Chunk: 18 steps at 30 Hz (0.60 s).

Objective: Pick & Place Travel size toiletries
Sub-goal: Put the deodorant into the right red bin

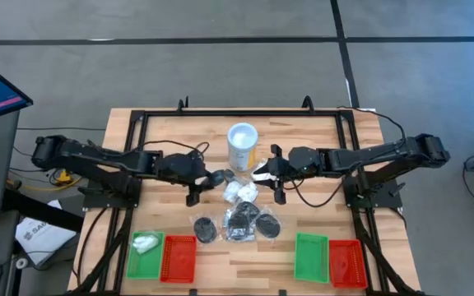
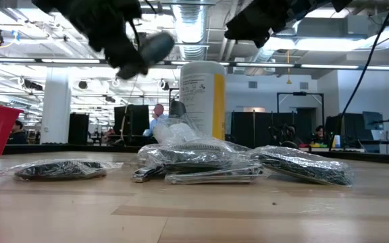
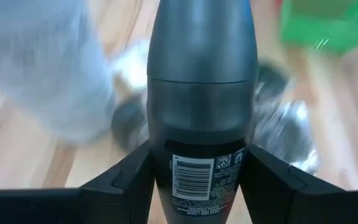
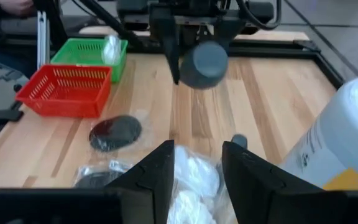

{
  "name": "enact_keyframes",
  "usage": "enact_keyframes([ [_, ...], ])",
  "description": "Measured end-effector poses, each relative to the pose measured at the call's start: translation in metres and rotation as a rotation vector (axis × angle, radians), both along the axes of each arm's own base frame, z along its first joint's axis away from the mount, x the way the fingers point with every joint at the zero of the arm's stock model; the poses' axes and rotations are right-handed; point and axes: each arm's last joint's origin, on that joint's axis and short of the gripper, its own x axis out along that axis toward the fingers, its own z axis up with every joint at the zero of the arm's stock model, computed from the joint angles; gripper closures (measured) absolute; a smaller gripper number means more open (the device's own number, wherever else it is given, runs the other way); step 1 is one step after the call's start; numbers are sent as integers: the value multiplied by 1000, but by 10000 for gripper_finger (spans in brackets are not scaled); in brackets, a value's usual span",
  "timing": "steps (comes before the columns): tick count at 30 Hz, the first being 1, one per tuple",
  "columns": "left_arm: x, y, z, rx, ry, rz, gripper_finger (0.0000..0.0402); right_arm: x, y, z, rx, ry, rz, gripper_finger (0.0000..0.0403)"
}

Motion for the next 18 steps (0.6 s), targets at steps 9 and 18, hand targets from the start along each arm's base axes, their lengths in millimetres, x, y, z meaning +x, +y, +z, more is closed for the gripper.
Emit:
enact_keyframes([
  [9,20,-9,11,18,-220,-48,217,3,0,7,5,-83,1,226],
  [18,44,-10,6,53,-356,-56,217,4,0,11,-6,-125,6,191],
])
